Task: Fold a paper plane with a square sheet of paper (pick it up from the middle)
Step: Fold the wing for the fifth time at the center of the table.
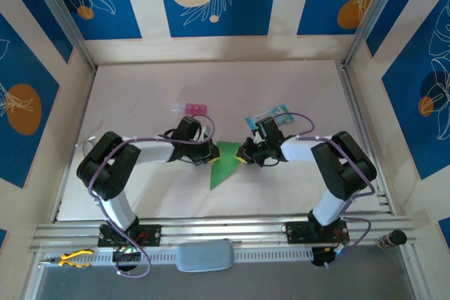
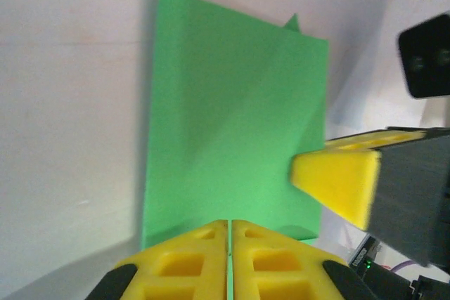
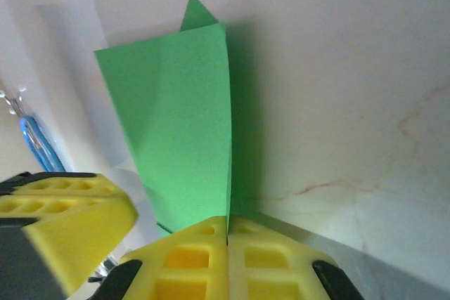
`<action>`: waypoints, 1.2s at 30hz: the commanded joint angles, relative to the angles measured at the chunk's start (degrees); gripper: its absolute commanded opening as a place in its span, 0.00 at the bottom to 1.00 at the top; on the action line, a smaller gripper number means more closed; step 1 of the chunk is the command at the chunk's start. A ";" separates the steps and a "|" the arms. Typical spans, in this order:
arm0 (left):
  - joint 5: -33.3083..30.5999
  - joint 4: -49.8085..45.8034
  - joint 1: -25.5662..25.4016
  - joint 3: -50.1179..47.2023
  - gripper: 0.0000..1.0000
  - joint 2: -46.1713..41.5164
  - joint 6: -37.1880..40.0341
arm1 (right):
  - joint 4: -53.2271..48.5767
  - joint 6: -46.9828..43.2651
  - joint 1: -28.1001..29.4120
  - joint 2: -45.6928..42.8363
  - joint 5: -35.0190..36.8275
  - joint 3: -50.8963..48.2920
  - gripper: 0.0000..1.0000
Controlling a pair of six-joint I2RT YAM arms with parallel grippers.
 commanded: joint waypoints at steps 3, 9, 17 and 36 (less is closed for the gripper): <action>-1.60 -2.97 -0.26 -0.79 0.07 1.70 2.11 | -1.29 1.31 0.60 -1.05 -0.28 0.16 0.05; -1.03 -2.66 -0.31 -0.89 0.01 3.30 3.08 | 2.47 -1.04 0.69 -0.57 -3.05 -0.01 0.10; -1.04 -3.36 -0.32 -0.89 0.00 3.63 4.68 | 2.57 -5.59 0.08 1.34 -5.29 1.41 0.18; -0.71 -2.36 -0.25 -0.71 0.03 2.57 5.23 | -1.40 -11.88 -2.06 4.73 -8.38 4.56 0.10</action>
